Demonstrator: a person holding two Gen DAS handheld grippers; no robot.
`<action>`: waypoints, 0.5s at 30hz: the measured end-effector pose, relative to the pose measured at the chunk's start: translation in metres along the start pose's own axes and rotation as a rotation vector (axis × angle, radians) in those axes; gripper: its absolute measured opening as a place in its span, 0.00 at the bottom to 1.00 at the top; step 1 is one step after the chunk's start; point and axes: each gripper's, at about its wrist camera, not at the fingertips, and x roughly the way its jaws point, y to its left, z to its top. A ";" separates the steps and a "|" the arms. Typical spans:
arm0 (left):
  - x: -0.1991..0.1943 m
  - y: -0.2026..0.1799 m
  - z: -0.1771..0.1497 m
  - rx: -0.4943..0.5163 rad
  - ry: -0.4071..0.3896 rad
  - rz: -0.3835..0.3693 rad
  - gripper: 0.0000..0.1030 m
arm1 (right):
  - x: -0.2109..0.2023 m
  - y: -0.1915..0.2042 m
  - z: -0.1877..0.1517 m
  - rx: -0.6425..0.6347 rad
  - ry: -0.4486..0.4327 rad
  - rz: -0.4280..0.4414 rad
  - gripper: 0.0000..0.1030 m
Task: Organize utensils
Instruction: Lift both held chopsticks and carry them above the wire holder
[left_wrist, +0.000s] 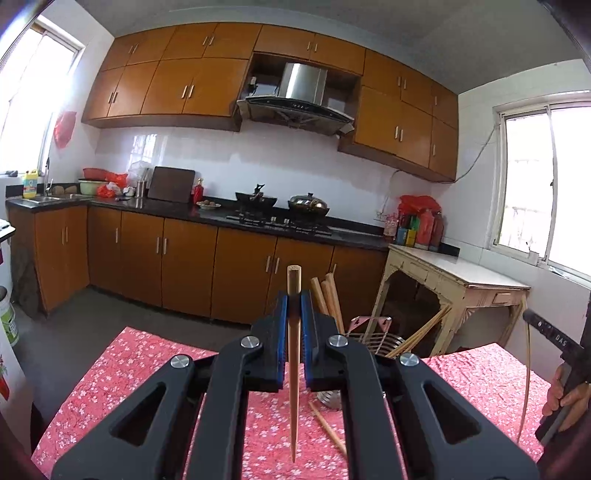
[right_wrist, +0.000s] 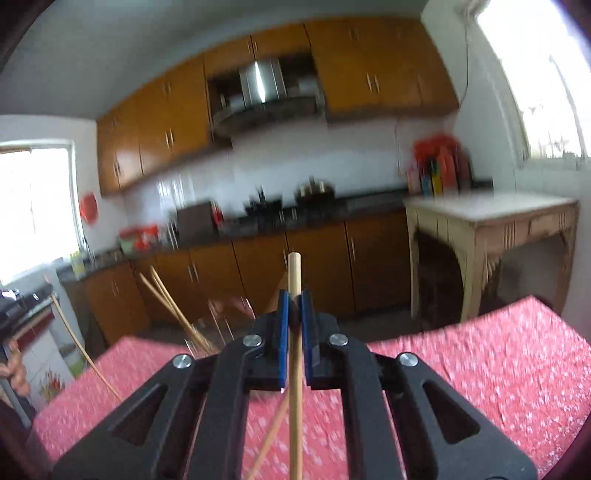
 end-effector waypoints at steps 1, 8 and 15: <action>0.000 -0.003 0.001 0.003 -0.003 -0.006 0.07 | 0.001 0.004 0.001 -0.012 0.009 0.009 0.07; 0.001 -0.017 -0.001 0.015 0.003 -0.032 0.07 | 0.040 -0.004 -0.024 -0.010 0.282 -0.062 0.08; 0.003 -0.016 -0.002 0.003 0.010 -0.034 0.07 | 0.128 -0.077 -0.100 0.086 0.767 -0.328 0.08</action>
